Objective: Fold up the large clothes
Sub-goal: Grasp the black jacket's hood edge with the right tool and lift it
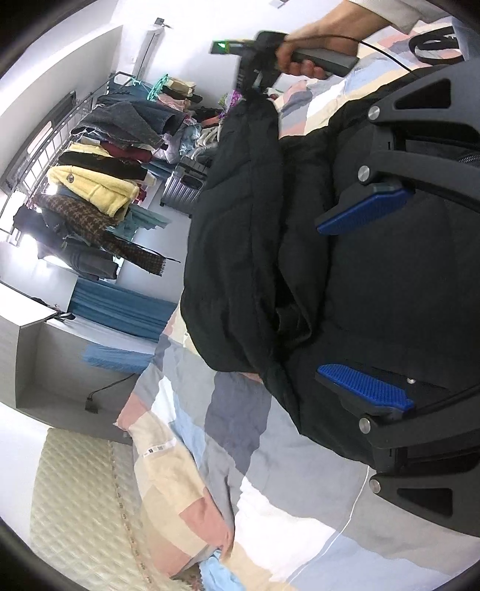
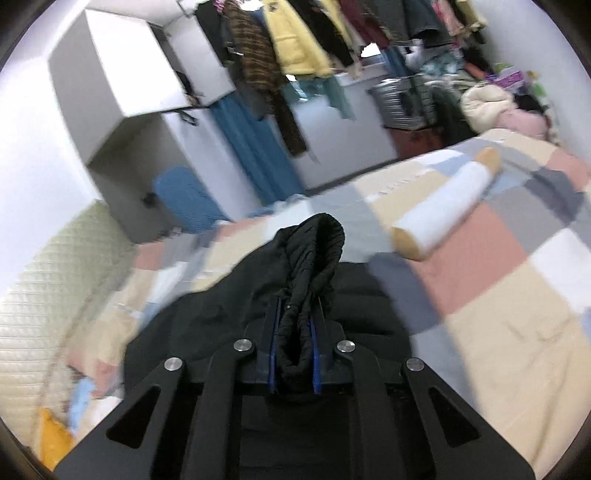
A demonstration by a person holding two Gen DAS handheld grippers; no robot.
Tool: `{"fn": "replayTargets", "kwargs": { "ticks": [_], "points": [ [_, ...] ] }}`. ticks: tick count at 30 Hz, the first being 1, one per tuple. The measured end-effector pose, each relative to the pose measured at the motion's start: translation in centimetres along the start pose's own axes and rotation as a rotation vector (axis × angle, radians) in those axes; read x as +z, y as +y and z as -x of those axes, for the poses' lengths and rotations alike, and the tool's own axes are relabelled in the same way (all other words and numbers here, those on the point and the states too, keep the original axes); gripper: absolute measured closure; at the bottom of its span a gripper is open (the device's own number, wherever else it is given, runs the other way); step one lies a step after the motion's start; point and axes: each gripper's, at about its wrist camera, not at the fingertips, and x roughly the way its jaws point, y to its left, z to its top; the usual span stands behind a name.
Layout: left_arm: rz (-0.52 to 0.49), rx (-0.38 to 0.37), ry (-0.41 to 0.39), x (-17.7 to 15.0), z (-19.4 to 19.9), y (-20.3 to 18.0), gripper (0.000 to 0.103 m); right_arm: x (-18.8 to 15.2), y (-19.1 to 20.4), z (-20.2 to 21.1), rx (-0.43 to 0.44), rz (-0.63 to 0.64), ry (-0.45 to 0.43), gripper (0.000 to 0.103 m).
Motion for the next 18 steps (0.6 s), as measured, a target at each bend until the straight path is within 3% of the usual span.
{"fn": "replayTargets", "kwargs": {
  "ticks": [5, 13, 14, 18],
  "points": [
    [0.002, 0.009, 0.011, 0.0, -0.4, 0.2, 0.031, -2.6, -1.9, -2.5, -0.099, 0.079, 0.089, 0.089],
    [-0.009, 0.032, 0.034, -0.5, -1.4, 0.4, 0.031, -4.9, -2.4, -4.4, -0.174, 0.22, 0.106, 0.083],
    [-0.013, 0.034, 0.036, -0.5, -1.5, 0.3, 0.031, -4.9, -2.3, -4.0, -0.175, 0.227, 0.094, 0.079],
    [-0.039, 0.043, 0.036, -0.6, -1.5, -0.4, 0.031, -5.1, -1.8, -2.0, -0.186, 0.284, 0.055, 0.047]
  ]
}}
